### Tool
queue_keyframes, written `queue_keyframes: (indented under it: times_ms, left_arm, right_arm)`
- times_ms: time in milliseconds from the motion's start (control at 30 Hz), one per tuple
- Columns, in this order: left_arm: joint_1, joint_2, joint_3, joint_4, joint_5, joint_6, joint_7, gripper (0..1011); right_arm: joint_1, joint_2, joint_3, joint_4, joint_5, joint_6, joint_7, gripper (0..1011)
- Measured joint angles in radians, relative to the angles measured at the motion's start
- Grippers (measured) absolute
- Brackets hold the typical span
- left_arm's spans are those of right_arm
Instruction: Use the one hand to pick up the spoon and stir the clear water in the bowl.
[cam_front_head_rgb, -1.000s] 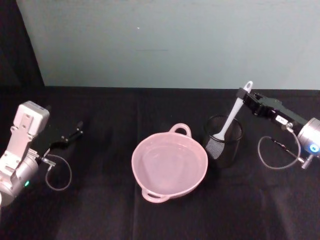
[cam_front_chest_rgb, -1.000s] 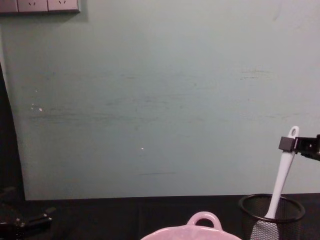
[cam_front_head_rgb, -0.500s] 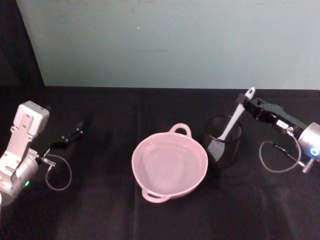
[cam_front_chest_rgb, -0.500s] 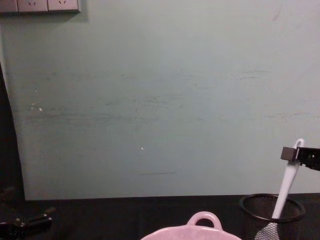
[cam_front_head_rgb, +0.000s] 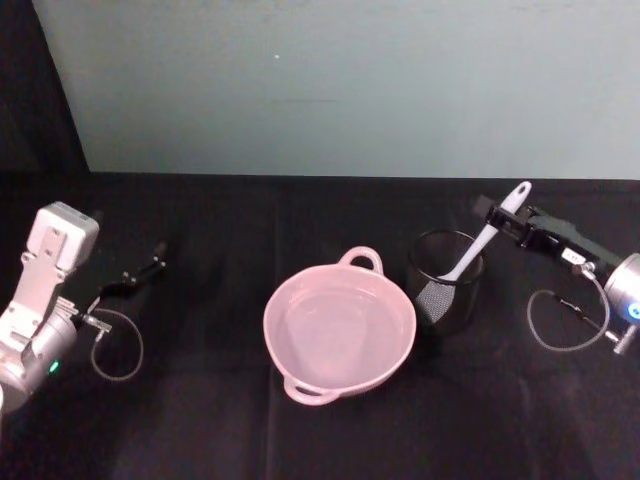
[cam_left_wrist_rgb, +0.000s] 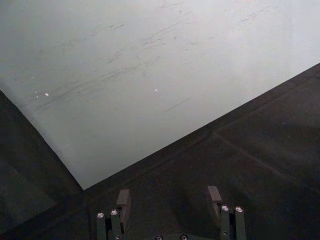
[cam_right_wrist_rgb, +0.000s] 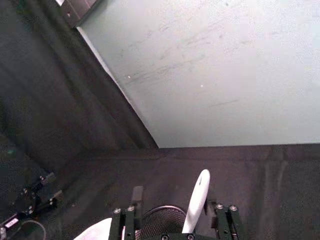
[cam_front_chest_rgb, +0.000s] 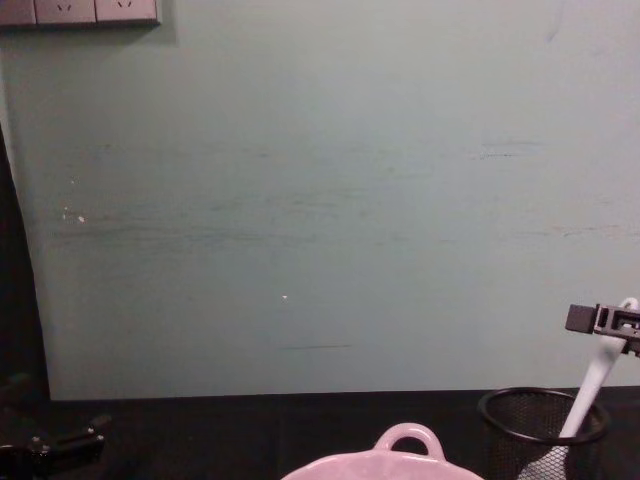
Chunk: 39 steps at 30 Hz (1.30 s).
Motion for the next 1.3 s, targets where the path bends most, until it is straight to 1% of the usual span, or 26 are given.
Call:
queue_keyframes:
  times_ms: [100, 133, 167, 300, 400, 467, 567, 600, 667, 700, 767, 800, 867, 900, 967, 1000, 1100, 1133, 1167, 1200, 1233, 1267, 1300]
  left_arm:
    - [0.000, 0.000, 0.000, 0.000, 0.000, 0.000, 0.000, 1005]
    - [0.000, 0.000, 0.000, 0.000, 0.000, 0.000, 0.000, 1005]
    - [0.000, 0.000, 0.000, 0.000, 0.000, 0.000, 0.000, 1005]
    - [0.000, 0.000, 0.000, 0.000, 0.000, 0.000, 0.000, 1005]
    - [0.000, 0.000, 0.000, 0.000, 0.000, 0.000, 0.000, 1005]
    - [0.000, 0.000, 0.000, 0.000, 0.000, 0.000, 0.000, 1005]
    - [0.000, 0.000, 0.000, 0.000, 0.000, 0.000, 0.000, 1005]
    - [0.000, 0.000, 0.000, 0.000, 0.000, 0.000, 0.000, 1005]
    - [0.000, 0.000, 0.000, 0.000, 0.000, 0.000, 0.000, 1005]
    - [0.000, 0.000, 0.000, 0.000, 0.000, 0.000, 0.000, 1005]
    - [0.000, 0.000, 0.000, 0.000, 0.000, 0.000, 0.000, 1005]
    - [0.000, 0.000, 0.000, 0.000, 0.000, 0.000, 0.000, 1005]
    - [0.000, 0.000, 0.000, 0.000, 0.000, 0.000, 0.000, 1005]
    - [0.000, 0.000, 0.000, 0.000, 0.000, 0.000, 0.000, 1005]
    - [0.000, 0.000, 0.000, 0.000, 0.000, 0.000, 0.000, 1005]
    - [0.000, 0.000, 0.000, 0.000, 0.000, 0.000, 0.000, 1005]
    - [0.000, 0.000, 0.000, 0.000, 0.000, 0.000, 0.000, 1005]
    - [0.000, 0.000, 0.000, 0.000, 0.000, 0.000, 0.000, 1005]
    - [0.000, 0.000, 0.000, 0.000, 0.000, 0.000, 0.000, 1005]
    - [0.000, 0.000, 0.000, 0.000, 0.000, 0.000, 0.000, 1005]
    - [0.000, 0.000, 0.000, 0.000, 0.000, 0.000, 0.000, 1005]
    - [0.000, 0.000, 0.000, 0.000, 0.000, 0.000, 0.000, 1005]
    - [0.000, 0.000, 0.000, 0.000, 0.000, 0.000, 0.000, 1005]
  right_arm:
    - [-0.001, -0.005, 0.003, 0.018, 0.022, 0.006, 0.009, 790]
    - [-0.001, -0.006, 0.003, 0.023, 0.027, 0.007, 0.012, 805]
    - [0.000, -0.007, 0.003, 0.030, 0.035, 0.008, 0.017, 856]
    - [0.000, -0.009, 0.003, 0.039, 0.051, 0.009, 0.022, 960]
    - [-0.002, -0.008, 0.003, 0.038, 0.058, 0.008, 0.023, 1002]
    - [-0.009, 0.003, 0.003, 0.021, 0.062, 0.012, 0.021, 1002]
    - [-0.029, 0.043, 0.002, -0.032, 0.066, 0.037, 0.008, 1002]
    - [-0.043, 0.073, 0.001, -0.067, 0.065, 0.054, -0.001, 1003]
    - [-0.058, 0.107, -0.001, -0.102, 0.060, 0.070, -0.011, 1003]
    - [-0.072, 0.142, -0.002, -0.136, 0.051, 0.083, -0.023, 1002]
    - [-0.083, 0.174, -0.003, -0.161, 0.039, 0.093, -0.037, 1003]
    - [-0.091, 0.198, -0.003, -0.178, 0.028, 0.102, -0.051, 1003]
    - [-0.095, 0.222, -0.006, -0.194, 0.007, 0.112, -0.071, 1002]
    - [-0.092, 0.243, -0.014, -0.203, -0.022, 0.123, -0.090, 1002]
    - [-0.083, 0.257, -0.026, -0.205, -0.056, 0.132, -0.106, 1002]
    - [-0.070, 0.266, -0.040, -0.203, -0.098, 0.139, -0.120, 1002]
    - [-0.038, 0.273, -0.070, -0.184, -0.167, 0.147, -0.133, 1003]
    - [-0.016, 0.270, -0.090, -0.161, -0.211, 0.142, -0.133, 1003]
    - [-0.006, 0.266, -0.098, -0.149, -0.233, 0.133, -0.132, 1003]
    - [0.013, 0.258, -0.113, -0.124, -0.269, 0.114, -0.123, 1003]
    - [0.013, 0.258, -0.113, -0.124, -0.269, 0.114, -0.123, 1002]
    - [0.029, 0.248, -0.124, -0.099, -0.299, 0.090, -0.112, 1002]
    - [0.035, 0.243, -0.127, -0.088, -0.313, 0.076, -0.107, 1002]
